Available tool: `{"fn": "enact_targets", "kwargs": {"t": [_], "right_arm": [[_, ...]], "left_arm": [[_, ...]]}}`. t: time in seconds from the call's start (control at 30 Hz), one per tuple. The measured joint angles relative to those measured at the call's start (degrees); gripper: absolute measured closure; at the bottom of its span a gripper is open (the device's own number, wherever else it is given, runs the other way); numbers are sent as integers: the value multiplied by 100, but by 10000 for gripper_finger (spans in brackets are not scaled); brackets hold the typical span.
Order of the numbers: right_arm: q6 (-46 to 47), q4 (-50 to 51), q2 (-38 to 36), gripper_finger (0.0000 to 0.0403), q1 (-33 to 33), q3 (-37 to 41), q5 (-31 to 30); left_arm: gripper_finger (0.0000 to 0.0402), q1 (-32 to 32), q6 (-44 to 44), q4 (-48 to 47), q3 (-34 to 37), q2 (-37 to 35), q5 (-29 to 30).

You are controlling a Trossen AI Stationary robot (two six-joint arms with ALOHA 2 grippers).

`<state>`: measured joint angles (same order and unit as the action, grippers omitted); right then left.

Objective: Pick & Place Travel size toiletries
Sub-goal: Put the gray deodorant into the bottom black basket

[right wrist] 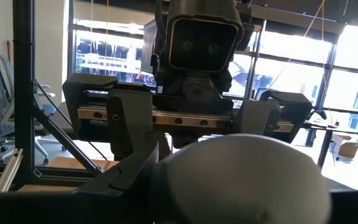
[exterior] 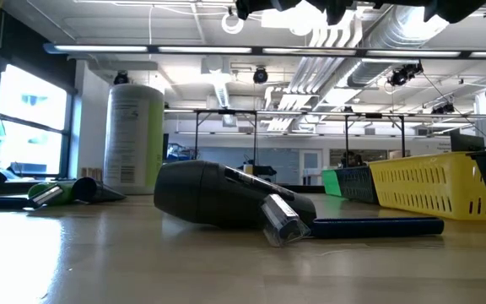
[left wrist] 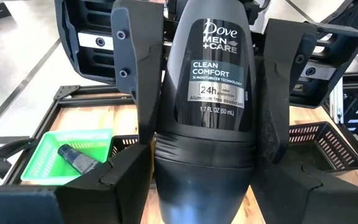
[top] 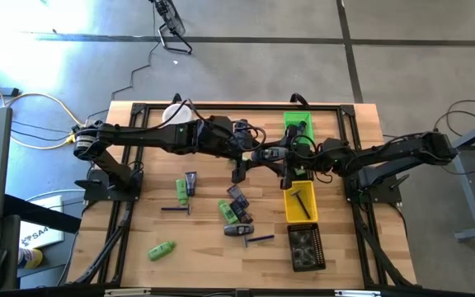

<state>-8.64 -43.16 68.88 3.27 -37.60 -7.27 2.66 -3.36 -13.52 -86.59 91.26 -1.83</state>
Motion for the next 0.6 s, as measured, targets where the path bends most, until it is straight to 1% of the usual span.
{"fn": "enact_targets", "kwargs": {"t": [0.07, 0.2, 0.43, 0.6], "right_arm": [[-1, 1, 0, 195, 0, 0, -4], [-4, 9, 0, 205, -7, 0, -55], [-7, 15, 2, 195, -7, 0, -52], [-22, 17, 2, 205, -7, 0, -33]], "left_arm": [[167, 0, 0, -1, 0, 0, 30], [167, -7, 0, -30, -2, -3, 359], [167, -7, -4, -50, -2, -4, 408], [167, -7, -126, -52, -2, -4, 427]]}}
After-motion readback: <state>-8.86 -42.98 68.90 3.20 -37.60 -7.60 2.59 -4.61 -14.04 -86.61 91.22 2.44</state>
